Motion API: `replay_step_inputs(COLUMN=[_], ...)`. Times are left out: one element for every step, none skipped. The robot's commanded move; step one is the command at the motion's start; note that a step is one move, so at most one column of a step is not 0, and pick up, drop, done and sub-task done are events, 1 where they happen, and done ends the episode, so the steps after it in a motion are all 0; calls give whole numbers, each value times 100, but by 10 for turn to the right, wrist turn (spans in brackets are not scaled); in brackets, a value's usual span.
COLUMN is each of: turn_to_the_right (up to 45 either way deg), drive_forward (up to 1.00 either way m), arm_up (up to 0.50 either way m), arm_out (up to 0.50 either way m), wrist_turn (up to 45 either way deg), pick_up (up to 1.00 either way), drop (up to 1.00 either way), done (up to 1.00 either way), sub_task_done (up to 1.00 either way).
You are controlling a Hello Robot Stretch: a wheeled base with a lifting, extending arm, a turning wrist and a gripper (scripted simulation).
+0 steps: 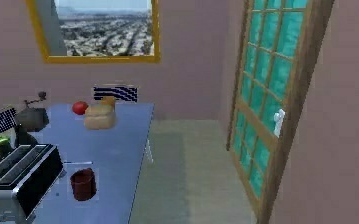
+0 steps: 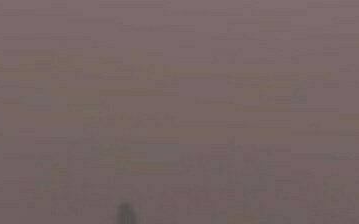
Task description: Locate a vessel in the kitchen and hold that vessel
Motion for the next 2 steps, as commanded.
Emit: replay_step_inputs(turn_to_the_right=[0,-450], drive_forward=[65,0], arm_up=[0,0], arm_out=[0,0], wrist_turn=[0,0], pick_up=[0,0], drop=[0,0], done=[0,0], sub_task_done=[0,0])
